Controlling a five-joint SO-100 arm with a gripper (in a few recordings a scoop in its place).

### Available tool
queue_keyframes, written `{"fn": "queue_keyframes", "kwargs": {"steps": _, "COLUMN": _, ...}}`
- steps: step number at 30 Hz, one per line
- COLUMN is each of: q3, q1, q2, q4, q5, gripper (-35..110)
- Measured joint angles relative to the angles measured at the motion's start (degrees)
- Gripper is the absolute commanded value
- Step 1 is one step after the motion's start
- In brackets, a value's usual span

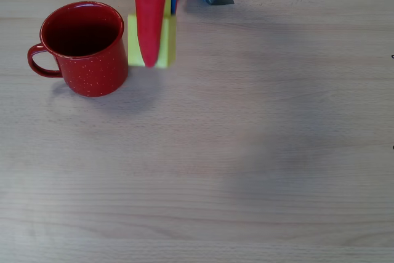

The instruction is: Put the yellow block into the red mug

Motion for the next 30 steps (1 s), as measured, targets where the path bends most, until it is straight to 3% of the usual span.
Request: {"fn": "queue_keyframes", "kwargs": {"steps": 30, "q3": 3.69, "q1": 27.42, "q2": 5.36, "q4": 19.16, "q5": -5.89, "gripper": 0}}
